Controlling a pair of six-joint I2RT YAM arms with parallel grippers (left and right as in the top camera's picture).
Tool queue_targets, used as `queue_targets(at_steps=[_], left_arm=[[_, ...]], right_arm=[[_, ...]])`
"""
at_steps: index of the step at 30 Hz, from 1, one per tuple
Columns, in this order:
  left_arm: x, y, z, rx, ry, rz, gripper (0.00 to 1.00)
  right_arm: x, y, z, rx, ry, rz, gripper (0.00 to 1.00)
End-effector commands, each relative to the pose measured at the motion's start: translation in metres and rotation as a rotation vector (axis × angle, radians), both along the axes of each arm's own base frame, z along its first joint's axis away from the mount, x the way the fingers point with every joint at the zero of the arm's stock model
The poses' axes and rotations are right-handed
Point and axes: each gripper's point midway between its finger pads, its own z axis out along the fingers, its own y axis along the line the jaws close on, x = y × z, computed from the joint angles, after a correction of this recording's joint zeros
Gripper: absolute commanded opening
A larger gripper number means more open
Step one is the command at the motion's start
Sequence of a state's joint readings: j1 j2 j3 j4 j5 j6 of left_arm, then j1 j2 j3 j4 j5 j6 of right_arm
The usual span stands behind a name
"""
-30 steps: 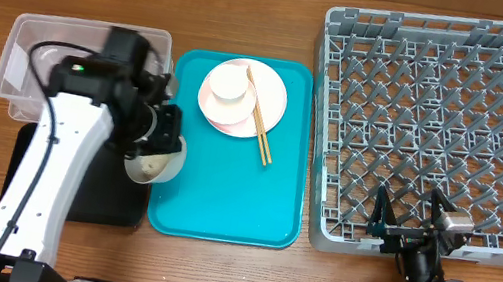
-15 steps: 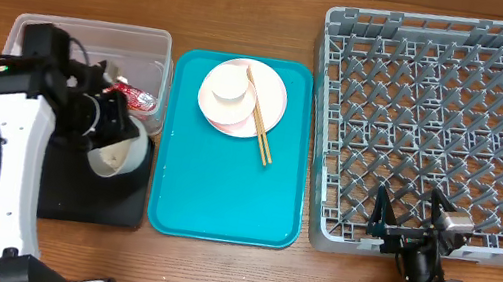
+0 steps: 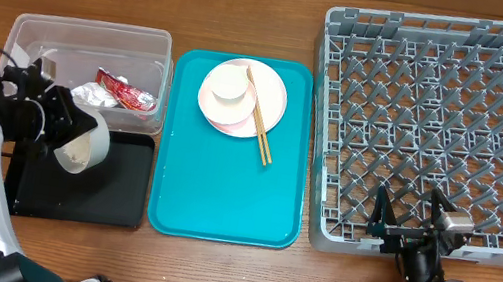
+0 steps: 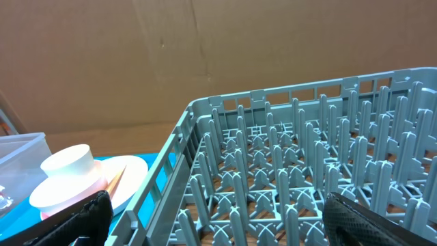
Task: Sort waste into correct bins and load items into the dishwasher
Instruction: 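Carry the white bowl with the left gripper left over the black tray, then tip the bowl with the left gripper, pouring rice onto the black tray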
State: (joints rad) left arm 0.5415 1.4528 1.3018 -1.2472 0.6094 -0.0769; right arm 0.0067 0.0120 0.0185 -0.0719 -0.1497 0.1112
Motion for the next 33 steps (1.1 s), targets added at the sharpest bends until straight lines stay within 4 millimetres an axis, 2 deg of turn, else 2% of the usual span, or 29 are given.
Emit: queue_targets(at_steps=[1, 13, 25, 33], left_arm=[[-0.001, -0.011, 0.012, -0.112, -0.136, -0.057, 0.04], [-0.011, 0.007, 0.023, -0.319, -0.378, 0.011, 0.04], [-0.018, 0.017, 0.021, -0.355, -0.448, 0.055, 0.04], [-0.019, 0.024, 0.026, -0.369, -0.478, 0.087, 0.04]], right_arm=[[0.000, -0.001, -0.002, 0.001, -0.003, -0.005, 1.00], [0.000, -0.001, -0.002, 0.001, -0.003, -0.005, 1.00], [0.000, -0.001, -0.002, 0.001, -0.003, -0.005, 1.00], [0.000, -0.001, -0.002, 0.001, -0.003, -0.005, 1.00]])
